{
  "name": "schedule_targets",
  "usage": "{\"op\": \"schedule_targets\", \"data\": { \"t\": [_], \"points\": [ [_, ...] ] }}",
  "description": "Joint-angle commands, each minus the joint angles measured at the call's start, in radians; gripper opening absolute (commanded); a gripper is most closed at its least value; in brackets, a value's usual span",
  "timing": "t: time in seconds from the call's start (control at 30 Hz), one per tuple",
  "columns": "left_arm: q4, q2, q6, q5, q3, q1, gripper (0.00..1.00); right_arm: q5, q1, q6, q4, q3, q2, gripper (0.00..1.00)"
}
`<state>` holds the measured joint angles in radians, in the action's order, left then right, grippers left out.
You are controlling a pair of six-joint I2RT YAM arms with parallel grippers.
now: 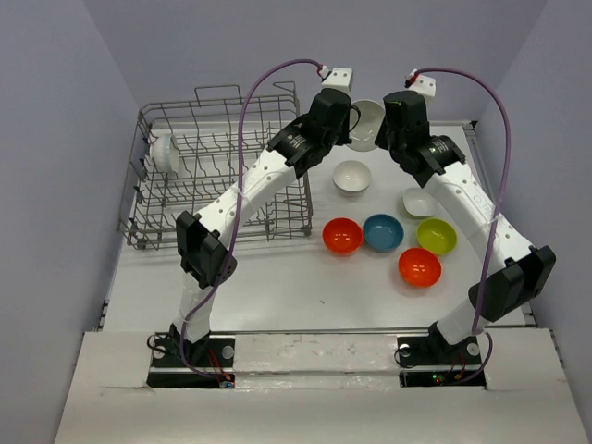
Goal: Load the bowls into the dish rack
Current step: Pass from the right arm to the left
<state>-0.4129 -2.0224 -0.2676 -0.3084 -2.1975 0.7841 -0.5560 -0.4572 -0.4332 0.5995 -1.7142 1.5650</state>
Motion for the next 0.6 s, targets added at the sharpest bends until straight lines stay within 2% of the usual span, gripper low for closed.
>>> {"op": "schedule_targets", "data": {
  "t": [0.0, 0.13, 0.37, 0.43, 0.57],
  "points": [
    [0.008, 0.008, 0.016, -0.023, -0.061, 0.004, 0.22, -0.041, -0.028, 0.001, -0.087, -0.065, -0.003, 0.01],
    [0.003, 0.013, 0.021, -0.04, -0.061, 0.006, 0.0, -0.051, -0.028, 0.005, -0.086, -0.068, 0.001, 0.01],
    [-0.001, 0.019, 0.036, -0.049, -0.062, 0.006, 0.0, -0.044, -0.028, 0.007, -0.092, -0.058, 0.0, 0.01],
    [0.003, 0.024, 0.038, -0.049, -0.061, 0.009, 0.0, -0.038, -0.028, 0.007, -0.096, -0.053, -0.003, 0.17],
    [0.028, 0.054, 0.036, -0.046, -0.047, 0.015, 0.0, -0.028, -0.028, 0.004, -0.096, -0.053, -0.016, 0.31]
  ]
}}
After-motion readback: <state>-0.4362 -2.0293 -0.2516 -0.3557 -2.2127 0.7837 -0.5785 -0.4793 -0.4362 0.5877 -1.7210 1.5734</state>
